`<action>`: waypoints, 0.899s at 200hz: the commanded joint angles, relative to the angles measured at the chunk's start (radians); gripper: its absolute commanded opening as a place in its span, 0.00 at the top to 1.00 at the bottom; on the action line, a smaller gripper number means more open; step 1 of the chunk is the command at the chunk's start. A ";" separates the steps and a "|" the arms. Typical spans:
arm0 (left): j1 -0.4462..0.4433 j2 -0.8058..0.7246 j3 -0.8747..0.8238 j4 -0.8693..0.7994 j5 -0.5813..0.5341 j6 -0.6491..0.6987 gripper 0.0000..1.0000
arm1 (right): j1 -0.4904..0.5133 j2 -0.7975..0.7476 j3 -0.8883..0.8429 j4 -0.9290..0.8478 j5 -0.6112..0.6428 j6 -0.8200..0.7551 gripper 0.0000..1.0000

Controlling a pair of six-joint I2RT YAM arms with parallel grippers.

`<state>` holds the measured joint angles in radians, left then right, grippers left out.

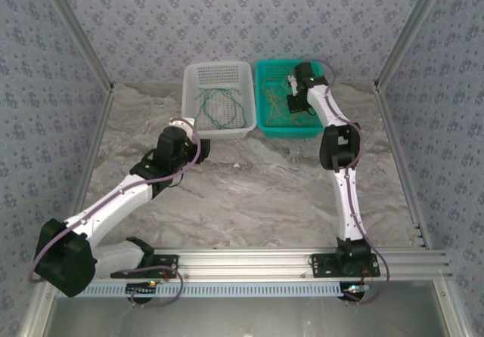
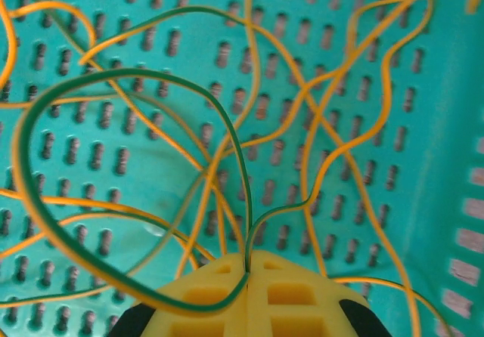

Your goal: Untangle the cables

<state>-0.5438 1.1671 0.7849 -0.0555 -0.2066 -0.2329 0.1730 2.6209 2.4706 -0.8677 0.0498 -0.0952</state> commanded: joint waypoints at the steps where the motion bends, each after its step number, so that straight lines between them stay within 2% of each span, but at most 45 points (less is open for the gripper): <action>1: -0.005 -0.003 0.029 0.004 -0.018 0.017 0.31 | 0.008 0.003 0.050 0.003 0.054 -0.013 1.00; 22: -0.004 0.000 0.024 0.014 -0.030 0.015 0.31 | 0.012 0.001 0.067 0.008 0.059 -0.001 1.00; 59: -0.005 0.000 0.013 0.036 -0.063 0.006 0.31 | 0.028 -0.062 0.065 0.001 0.073 0.003 0.61; 121: -0.006 -0.022 0.009 0.062 -0.138 0.014 0.30 | 0.073 -0.311 -0.015 -0.020 0.082 0.032 0.32; 152: 0.007 -0.061 0.006 0.071 -0.265 0.023 0.29 | 0.097 -0.465 -0.153 -0.006 0.102 0.058 0.19; 173: 0.044 -0.110 -0.028 0.135 -0.283 0.048 0.25 | 0.119 -0.598 -0.310 0.023 0.145 0.100 0.14; 180: 0.055 -0.124 -0.049 0.176 -0.289 0.072 0.15 | 0.135 -0.682 -0.437 0.095 0.184 0.110 0.13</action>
<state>-0.5236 1.1133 0.7757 -0.0025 -0.4171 -0.2085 0.2813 2.0911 2.2597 -0.8398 0.1440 -0.0399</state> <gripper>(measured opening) 0.763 0.857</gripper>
